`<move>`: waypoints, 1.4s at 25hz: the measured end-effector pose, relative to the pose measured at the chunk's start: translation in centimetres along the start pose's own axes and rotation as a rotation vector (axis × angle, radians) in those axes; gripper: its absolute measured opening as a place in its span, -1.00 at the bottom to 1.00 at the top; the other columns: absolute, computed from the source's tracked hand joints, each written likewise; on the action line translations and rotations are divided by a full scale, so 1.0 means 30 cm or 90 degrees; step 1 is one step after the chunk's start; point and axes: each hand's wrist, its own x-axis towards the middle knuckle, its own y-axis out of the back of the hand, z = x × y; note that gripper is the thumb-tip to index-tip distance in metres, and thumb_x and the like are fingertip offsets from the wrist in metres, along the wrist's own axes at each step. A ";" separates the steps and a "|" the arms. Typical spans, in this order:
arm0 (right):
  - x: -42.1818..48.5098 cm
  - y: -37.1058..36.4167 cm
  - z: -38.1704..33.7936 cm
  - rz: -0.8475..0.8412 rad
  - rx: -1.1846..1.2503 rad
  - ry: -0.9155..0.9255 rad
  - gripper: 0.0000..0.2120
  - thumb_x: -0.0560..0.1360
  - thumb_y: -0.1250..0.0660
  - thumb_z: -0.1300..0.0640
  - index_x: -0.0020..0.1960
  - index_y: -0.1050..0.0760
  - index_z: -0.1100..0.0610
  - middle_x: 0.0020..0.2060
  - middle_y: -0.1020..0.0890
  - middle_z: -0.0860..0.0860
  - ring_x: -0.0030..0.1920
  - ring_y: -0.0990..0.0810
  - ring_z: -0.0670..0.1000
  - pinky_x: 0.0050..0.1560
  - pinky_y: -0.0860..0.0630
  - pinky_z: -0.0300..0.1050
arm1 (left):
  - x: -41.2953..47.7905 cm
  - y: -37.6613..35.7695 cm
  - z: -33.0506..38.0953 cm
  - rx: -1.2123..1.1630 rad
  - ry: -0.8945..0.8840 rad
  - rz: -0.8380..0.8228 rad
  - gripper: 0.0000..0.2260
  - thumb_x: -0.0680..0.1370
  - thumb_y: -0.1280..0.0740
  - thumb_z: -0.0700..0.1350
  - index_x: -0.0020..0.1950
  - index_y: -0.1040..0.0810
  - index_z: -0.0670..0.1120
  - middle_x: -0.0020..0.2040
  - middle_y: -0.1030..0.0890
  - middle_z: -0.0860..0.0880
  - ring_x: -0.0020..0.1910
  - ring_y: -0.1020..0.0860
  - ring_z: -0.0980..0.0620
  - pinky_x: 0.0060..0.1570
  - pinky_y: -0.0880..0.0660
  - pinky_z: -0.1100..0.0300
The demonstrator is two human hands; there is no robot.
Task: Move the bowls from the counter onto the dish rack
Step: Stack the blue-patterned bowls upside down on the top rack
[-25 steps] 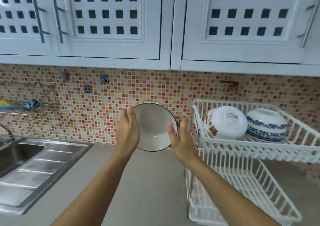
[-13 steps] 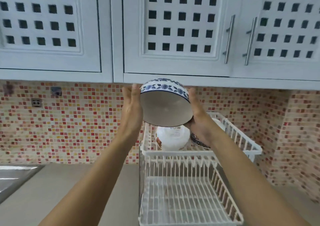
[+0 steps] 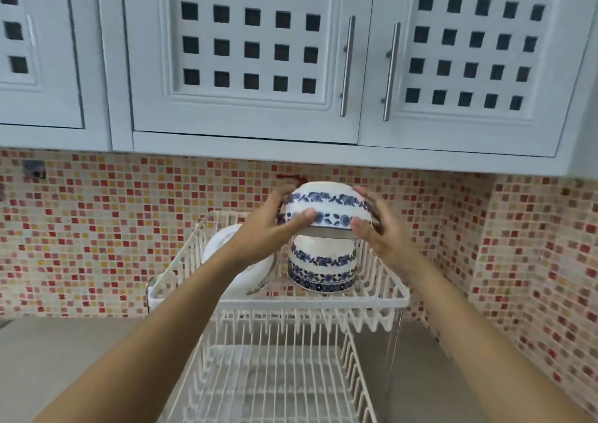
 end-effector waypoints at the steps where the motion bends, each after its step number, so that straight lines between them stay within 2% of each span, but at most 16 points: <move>1: 0.001 0.023 0.024 -0.020 -0.021 -0.002 -0.09 0.11 -0.36 -0.47 0.38 -0.22 -0.19 0.34 -0.37 -0.13 0.18 -0.46 -0.28 -0.04 -0.55 -0.39 | 0.011 -0.018 -0.023 0.000 0.009 -0.020 -0.24 0.38 -0.35 0.29 0.48 -0.18 0.04 0.31 -0.47 0.03 0.21 -0.51 0.02 0.11 -0.52 0.21; 3: -0.001 0.064 0.067 -0.060 -0.042 -0.014 -0.06 0.04 -0.44 -0.43 0.36 -0.23 -0.27 0.31 -0.34 -0.25 0.18 -0.44 -0.34 -0.01 -0.53 -0.42 | 0.031 -0.055 -0.068 -0.003 0.031 -0.056 -0.14 0.26 -0.46 0.30 0.46 -0.19 0.10 0.34 -0.49 -0.02 0.24 -0.54 -0.02 0.19 -0.55 -0.01; 5: 0.005 0.091 0.114 -0.083 -0.090 -0.038 -0.03 0.00 -0.53 -0.35 0.33 -0.19 -0.39 0.35 -0.31 -0.17 0.30 -0.42 -0.13 0.21 -0.53 -0.14 | 0.043 -0.078 -0.097 0.017 0.043 -0.088 -0.05 0.19 -0.51 0.25 0.48 -0.16 0.09 0.41 -0.42 -0.05 0.31 -0.48 -0.05 0.24 -0.51 -0.10; 6: 0.009 0.097 0.135 -0.088 -0.131 -0.047 0.00 0.00 -0.56 -0.31 0.33 -0.14 -0.43 0.40 -0.26 -0.13 0.37 -0.35 -0.03 0.30 -0.46 0.02 | 0.048 -0.086 -0.105 0.038 0.050 -0.095 -0.02 0.17 -0.51 0.23 0.50 -0.14 0.08 0.45 -0.36 -0.05 0.36 -0.43 -0.05 0.29 -0.47 -0.11; 8: 0.018 0.102 0.166 -0.104 -0.212 -0.055 0.11 0.00 -0.59 -0.27 0.37 0.01 -0.46 0.48 -0.12 -0.19 0.48 -0.17 -0.02 0.43 -0.28 0.16 | 0.063 -0.104 -0.126 0.114 0.053 -0.106 0.05 0.16 -0.53 0.25 0.52 -0.08 0.08 0.49 -0.25 -0.02 0.44 -0.31 -0.07 0.39 -0.36 -0.10; 11: 0.029 0.093 0.197 -0.149 -0.327 -0.057 0.26 0.04 -0.60 -0.21 0.48 0.17 -0.27 0.52 0.05 -0.24 0.52 0.04 -0.10 0.51 -0.05 0.14 | 0.074 -0.140 -0.159 0.228 0.039 -0.106 0.05 0.26 -0.58 0.05 0.56 0.02 0.05 0.46 -0.17 -0.03 0.44 -0.22 -0.07 0.43 -0.25 0.13; 13: 0.036 0.079 0.216 -0.174 -0.375 -0.058 0.29 0.07 -0.60 -0.18 0.50 0.22 -0.19 0.52 0.13 -0.23 0.52 0.13 -0.13 0.51 0.03 0.08 | 0.074 -0.163 -0.170 0.253 0.037 -0.093 0.07 0.28 -0.58 -0.05 0.57 0.07 0.01 0.45 -0.14 -0.07 0.44 -0.19 -0.07 0.41 -0.23 0.18; 15: 0.042 0.059 0.237 -0.186 -0.401 -0.045 0.31 0.07 -0.60 -0.20 0.51 0.24 -0.14 0.52 0.16 -0.21 0.52 0.16 -0.12 0.51 0.03 0.07 | 0.069 -0.184 -0.181 0.288 0.023 -0.077 0.07 0.28 -0.59 -0.07 0.57 0.07 -0.03 0.43 -0.14 -0.09 0.44 -0.18 -0.08 0.42 -0.21 0.16; 20: 0.048 0.045 0.254 -0.215 -0.439 -0.026 0.30 0.13 -0.57 -0.19 0.51 0.30 -0.06 0.49 0.20 -0.18 0.49 0.15 -0.11 0.45 0.00 -0.04 | 0.071 -0.205 -0.211 0.347 -0.019 -0.047 0.06 0.21 -0.60 0.00 0.52 -0.02 -0.11 0.42 -0.19 -0.09 0.43 -0.18 -0.06 0.47 -0.20 0.01; 24: 0.040 0.046 0.256 -0.231 -0.471 -0.027 0.21 0.22 -0.56 -0.03 0.51 0.29 -0.05 0.45 0.15 -0.22 0.49 -0.05 0.04 0.38 -0.26 -0.01 | 0.068 -0.215 -0.239 0.394 -0.034 -0.071 0.07 0.25 -0.58 -0.01 0.53 0.06 -0.14 0.50 -0.11 -0.11 0.49 -0.13 -0.09 0.48 -0.19 -0.02; 29: 0.038 0.040 0.259 -0.221 -0.496 -0.020 0.22 0.20 -0.58 -0.05 0.52 0.25 -0.01 0.45 0.09 -0.13 0.45 -0.17 0.09 0.37 -0.30 0.01 | 0.076 -0.223 -0.266 0.455 -0.034 -0.079 0.11 0.25 -0.57 0.01 0.55 0.11 -0.13 0.49 -0.09 -0.17 0.47 -0.16 -0.19 0.43 -0.26 -0.10; 35: 0.038 0.030 0.267 -0.195 -0.538 -0.011 0.23 0.15 -0.60 -0.07 0.52 0.19 0.00 0.48 0.05 -0.05 0.41 -0.26 0.12 0.33 -0.35 0.05 | 0.073 -0.222 -0.270 0.476 -0.035 -0.091 0.04 0.34 -0.53 -0.04 0.55 0.15 -0.13 0.50 -0.05 -0.19 0.49 -0.15 -0.20 0.45 -0.25 -0.05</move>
